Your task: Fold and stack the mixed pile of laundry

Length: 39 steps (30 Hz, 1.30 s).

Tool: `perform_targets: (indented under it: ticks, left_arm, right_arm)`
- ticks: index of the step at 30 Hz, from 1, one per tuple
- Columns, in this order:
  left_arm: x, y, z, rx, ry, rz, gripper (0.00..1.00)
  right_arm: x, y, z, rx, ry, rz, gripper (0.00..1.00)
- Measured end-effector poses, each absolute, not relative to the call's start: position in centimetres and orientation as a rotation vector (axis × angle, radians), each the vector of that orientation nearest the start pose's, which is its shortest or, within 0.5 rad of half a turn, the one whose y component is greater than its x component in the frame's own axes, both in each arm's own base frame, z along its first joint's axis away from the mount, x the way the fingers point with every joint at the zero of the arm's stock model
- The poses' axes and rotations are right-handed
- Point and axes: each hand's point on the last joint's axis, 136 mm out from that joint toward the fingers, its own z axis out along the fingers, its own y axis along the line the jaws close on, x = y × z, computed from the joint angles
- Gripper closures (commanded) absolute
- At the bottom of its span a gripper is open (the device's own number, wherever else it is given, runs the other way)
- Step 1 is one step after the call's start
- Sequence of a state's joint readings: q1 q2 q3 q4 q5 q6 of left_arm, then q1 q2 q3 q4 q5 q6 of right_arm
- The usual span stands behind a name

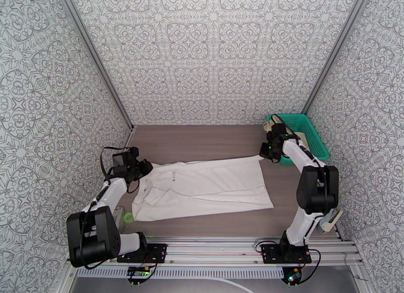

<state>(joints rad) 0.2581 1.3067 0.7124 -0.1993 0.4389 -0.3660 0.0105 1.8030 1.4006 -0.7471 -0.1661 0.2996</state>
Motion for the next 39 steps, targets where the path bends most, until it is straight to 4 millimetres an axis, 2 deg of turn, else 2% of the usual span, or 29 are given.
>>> perform_targets:
  ticks: [1, 3, 5, 7, 9, 11, 13, 16, 19, 22, 25, 29, 32, 36, 39]
  left_arm:
    - [35.2, 2.0, 11.4, -0.531, 2.281, -0.564, 1.00]
    - [34.2, 2.3, 10.3, -0.583, 2.286, -0.550, 0.93]
    - [33.3, 2.6, 9.3, -0.638, 2.295, -0.543, 0.93]
    - [32.4, 2.9, 8.1, -0.699, 2.306, -0.538, 0.86]
    - [32.0, 3.5, 7.7, -0.749, 2.300, -0.524, 0.62]
    - [32.1, 4.0, 8.2, -0.770, 2.277, -0.512, 0.52]
    - [32.1, 4.2, 8.9, -0.776, 2.251, -0.502, 0.50]
    - [32.1, 4.7, 10.5, -0.778, 2.216, -0.467, 0.51]
    - [32.8, 4.7, 13.0, -0.753, 2.196, -0.419, 0.51]
    - [34.2, 3.0, 15.1, -0.677, 2.210, -0.409, 0.47]
    - [35.9, -0.1, 15.1, -0.590, 2.286, -0.414, 0.50]
    - [38.1, -4.8, 12.0, -0.483, 2.455, -0.377, 0.56]
    - [39.1, -7.4, 9.3, -0.444, 2.556, -0.338, 0.51]
    - [40.0, -9.4, 6.4, -0.433, 2.651, -0.272, 0.48]
    - [40.7, -10.4, 5.0, -0.418, 2.694, -0.223, 0.52]
  right_arm:
    - [42.4, 3.3, 10.5, 0.349, 2.711, 0.321, 1.00]
    - [41.4, 3.4, 9.6, 0.365, 2.711, 0.333, 1.00]
    - [40.4, 3.6, 8.5, 0.378, 2.717, 0.355, 0.98]
    - [39.6, 3.9, 7.3, 0.397, 2.729, 0.381, 0.76]
    - [38.6, 4.1, 5.9, 0.419, 2.749, 0.398, 0.62]
    - [38.0, 4.1, 5.0, 0.435, 2.763, 0.401, 0.60]
    - [37.5, 4.1, 4.8, 0.447, 2.767, 0.401, 0.60]
    - [37.6, 3.9, 5.9, 0.440, 2.736, 0.388, 0.59]
    - [37.9, 4.1, 7.8, 0.407, 2.686, 0.365, 0.59]
    - [38.3, 6.0, 8.6, 0.335, 2.676, 0.366, 0.59]
    - [38.7, 8.4, 8.5, 0.263, 2.691, 0.384, 0.60]
    - [39.8, 9.5, 7.2, 0.245, 2.724, 0.390, 0.61]
    - [40.4, 9.7, 6.2, 0.253, 2.741, 0.387, 0.62]
    - [40.6, 9.7, 5.3, 0.258, 2.763, 0.381, 0.62]
    - [40.6, 9.7, 5.1, 0.259, 2.769, 0.380, 0.62]
